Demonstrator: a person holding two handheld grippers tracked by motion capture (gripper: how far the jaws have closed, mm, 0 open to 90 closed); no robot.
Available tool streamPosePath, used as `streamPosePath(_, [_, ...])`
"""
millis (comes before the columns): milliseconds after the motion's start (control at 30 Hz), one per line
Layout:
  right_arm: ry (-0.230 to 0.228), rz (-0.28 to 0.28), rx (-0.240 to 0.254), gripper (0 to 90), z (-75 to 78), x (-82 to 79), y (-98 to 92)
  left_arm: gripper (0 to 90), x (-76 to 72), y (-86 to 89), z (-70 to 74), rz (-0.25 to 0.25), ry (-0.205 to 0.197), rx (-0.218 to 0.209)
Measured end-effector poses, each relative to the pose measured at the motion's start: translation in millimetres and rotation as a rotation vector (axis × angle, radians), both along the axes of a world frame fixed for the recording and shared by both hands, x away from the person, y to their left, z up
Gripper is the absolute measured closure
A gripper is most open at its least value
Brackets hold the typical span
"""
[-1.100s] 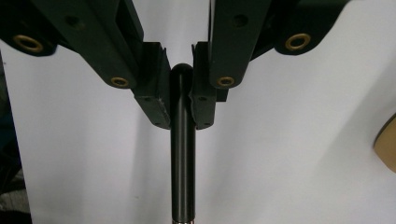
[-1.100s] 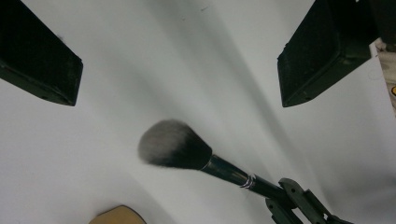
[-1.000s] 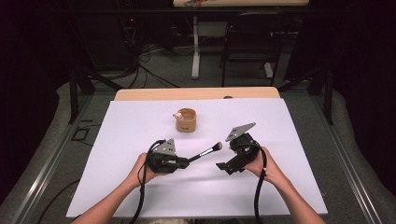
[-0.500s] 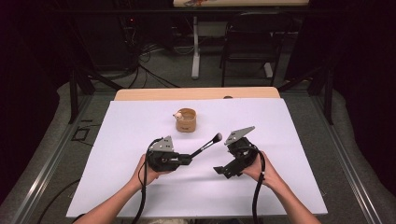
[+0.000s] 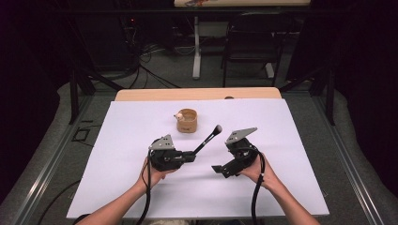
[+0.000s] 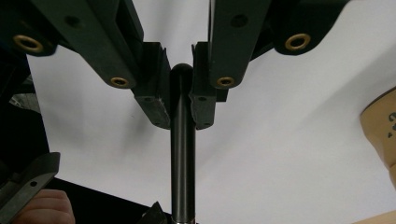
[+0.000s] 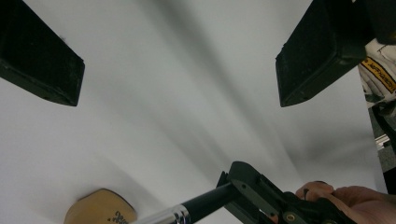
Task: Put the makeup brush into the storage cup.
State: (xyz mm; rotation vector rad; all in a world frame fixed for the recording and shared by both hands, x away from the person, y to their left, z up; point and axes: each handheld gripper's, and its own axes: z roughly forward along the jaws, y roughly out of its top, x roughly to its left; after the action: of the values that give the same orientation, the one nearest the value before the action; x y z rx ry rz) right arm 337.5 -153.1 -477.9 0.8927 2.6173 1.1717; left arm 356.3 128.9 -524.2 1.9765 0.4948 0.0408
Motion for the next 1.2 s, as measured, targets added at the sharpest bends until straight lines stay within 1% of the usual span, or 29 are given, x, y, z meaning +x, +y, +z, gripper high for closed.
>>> streamPosePath(67, [-0.009,-0.008,0.015,3.9,-0.4,0.1,0.0,79.3,-0.3,-1.1,-1.1,-0.003,0.001,-0.008])
streamPosePath(100, [-0.016,-0.009,0.027,7.4,0.1,0.4,-0.8,79.3,-0.5,-1.2,-1.1,0.000,-0.003,-0.006])
streamPosePath(133, [-0.016,-0.016,0.036,11.3,0.5,0.0,-1.0,79.3,-0.4,-1.5,-1.5,-0.007,-0.001,-0.017])
streamPosePath(167, [-0.034,-0.023,0.050,14.3,0.9,-0.2,-1.2,79.3,-0.5,-1.6,-1.5,-0.005,-0.003,-0.017])
streamPosePath(233, [-0.046,-0.042,0.053,18.8,1.5,-0.5,-1.1,79.3,-0.4,-1.8,-1.7,-0.006,-0.006,-0.013])
streamPosePath(333, [-0.071,-0.069,0.092,25.1,2.2,-0.8,0.0,79.3,-0.6,-1.9,-1.9,-0.007,-0.011,-0.011])
streamPosePath(433, [-0.067,-0.087,0.142,30.4,4.3,0.5,-0.2,79.3,-1.0,-2.9,-2.4,-0.009,-0.016,-0.018])
streamPosePath(467, [-0.066,-0.088,0.155,31.6,4.6,1.0,0.0,79.3,-1.3,-3.6,-2.2,-0.006,-0.022,-0.012])
streamPosePath(500, [-0.074,-0.098,0.174,34.1,5.0,1.9,0.5,79.3,-1.2,-4.1,-2.4,-0.009,-0.023,-0.012])
streamPosePath(567, [-0.078,-0.104,0.182,35.9,5.7,3.1,0.8,79.3,-1.4,-5.4,-2.8,-0.016,-0.032,-0.016])
streamPosePath(600, [-0.076,-0.112,0.193,36.5,6.0,3.6,1.1,79.3,-1.9,-6.6,-3.0,-0.016,-0.038,-0.015])
streamPosePath(633, [-0.080,-0.113,0.219,38.2,6.4,4.8,1.1,79.3,-2.4,-7.0,-2.9,-0.013,-0.043,-0.012])
streamPosePath(667, [-0.079,-0.120,0.226,39.5,6.9,5.3,1.1,79.3,-2.5,-7.4,-3.0,-0.015,-0.053,-0.015])
streamPosePath(733, [-0.077,-0.121,0.255,43.2,8.5,6.2,0.5,79.3,-3.5,-9.1,-3.3,-0.013,-0.057,-0.014])
streamPosePath(833, [-0.063,-0.134,0.294,48.5,9.3,7.3,0.9,79.3,-3.8,-10.7,-4.3,-0.019,-0.066,-0.011])
streamPosePath(867, [-0.055,-0.137,0.294,50.4,9.9,7.4,1.2,79.3,-3.7,-11.1,-4.6,-0.020,-0.068,-0.010])
streamPosePath(933, [-0.058,-0.144,0.309,54.0,10.1,8.0,1.6,79.3,-3.7,-11.2,-4.9,-0.018,-0.069,-0.013])
streamPosePath(1033, [-0.050,-0.157,0.338,59.0,9.4,9.9,1.4,79.3,-3.9,-11.0,-5.1,-0.013,-0.077,-0.010])
streamPosePath(1100, [-0.026,-0.167,0.365,60.1,8.6,11.3,0.4,79.2,-4.3,-11.5,-5.6,-0.014,-0.079,-0.018])
streamPosePath(1167, [-0.033,-0.175,0.381,61.9,8.1,11.7,0.9,79.2,-4.9,-12.2,-5.6,-0.016,-0.086,-0.014])
streamPosePath(1200, [-0.030,-0.174,0.384,61.9,8.1,11.7,1.1,79.2,-5.2,-12.5,-5.5,-0.017,-0.088,-0.014])
